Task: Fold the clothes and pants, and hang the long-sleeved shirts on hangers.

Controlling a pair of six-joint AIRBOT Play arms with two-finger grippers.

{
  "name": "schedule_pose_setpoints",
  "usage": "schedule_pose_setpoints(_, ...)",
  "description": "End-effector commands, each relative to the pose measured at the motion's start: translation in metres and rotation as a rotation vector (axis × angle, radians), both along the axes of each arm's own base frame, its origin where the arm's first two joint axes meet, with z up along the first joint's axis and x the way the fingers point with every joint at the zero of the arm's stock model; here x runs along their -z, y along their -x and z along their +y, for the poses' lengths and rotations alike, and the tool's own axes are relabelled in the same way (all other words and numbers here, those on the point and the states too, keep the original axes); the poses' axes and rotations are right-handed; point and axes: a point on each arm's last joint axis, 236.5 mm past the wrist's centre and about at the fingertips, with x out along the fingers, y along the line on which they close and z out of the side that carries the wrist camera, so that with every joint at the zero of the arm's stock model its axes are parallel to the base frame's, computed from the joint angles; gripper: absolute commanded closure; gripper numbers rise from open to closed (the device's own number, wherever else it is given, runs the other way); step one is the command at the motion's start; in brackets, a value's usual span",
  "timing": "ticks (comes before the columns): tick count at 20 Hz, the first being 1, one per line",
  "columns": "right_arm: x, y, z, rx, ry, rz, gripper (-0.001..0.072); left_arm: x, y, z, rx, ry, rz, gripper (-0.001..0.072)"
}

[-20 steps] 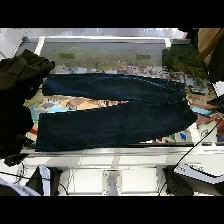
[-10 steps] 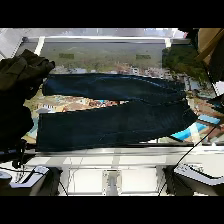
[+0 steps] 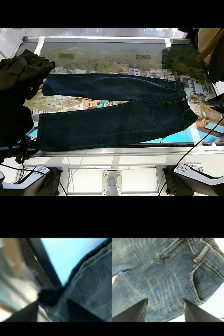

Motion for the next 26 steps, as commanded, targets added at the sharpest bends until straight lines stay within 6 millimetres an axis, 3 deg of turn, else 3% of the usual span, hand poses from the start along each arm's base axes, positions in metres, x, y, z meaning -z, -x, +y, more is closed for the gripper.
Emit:
schedule_pose_setpoints(1,-0.001,0.0,0.001,0.008,-0.008,0.003,0.0215,0.007,-0.008,0.001,0.056,-0.044,0.002,0.059)
schedule_pose_setpoints(2,-0.001,0.0,0.001,0.008,-0.007,0.002,0.0214,0.007,-0.01,0.001,0.059,-0.047,-0.001,0.0688)
schedule_pose_setpoints(6,-0.016,0.007,-0.003,-0.001,0.077,-0.03,0.0214,-0.011,-0.025,0.014,0.053,-0.083,-0.05,0.0691)
schedule_pose_setpoints(9,-0.01,0.042,-0.02,0.064,0.156,0.04,0.0214,-0.052,-0.067,0.031,-0.015,-0.128,-0.219,0.0692)
schedule_pose_setpoints(11,0.015,0.067,-0.028,0.189,0.107,0.065,0.0215,-0.085,-0.098,0.035,-0.025,-0.147,-0.383,0.0692)
schedule_pose_setpoints(12,0.032,0.072,-0.021,0.249,0.011,0.052,0.0214,-0.097,-0.108,0.035,-0.027,-0.152,-0.443,0.0692)
schedule_pose_setpoints(14,0.073,0.074,0.003,0.29,-0.153,0.041,0.0211,-0.1,-0.11,0.034,-0.027,-0.153,-0.454,0.0692)
schedule_pose_setpoints(17,0.133,0.077,0.011,0.38,-0.187,0.083,0.021,-0.098,-0.108,0.035,-0.021,-0.158,-0.445,0.0692)
schedule_pose_setpoints(23,0.167,0.051,0.011,0.37,-0.128,0.088,0.0214,-0.093,-0.103,0.041,-0.015,-0.19,-0.421,0.0693)
schedule_pose_setpoints(26,0.186,0.039,0.023,0.326,-0.124,0.122,0.0215,-0.084,-0.093,0.042,0.018,-0.212,-0.372,0.0693)
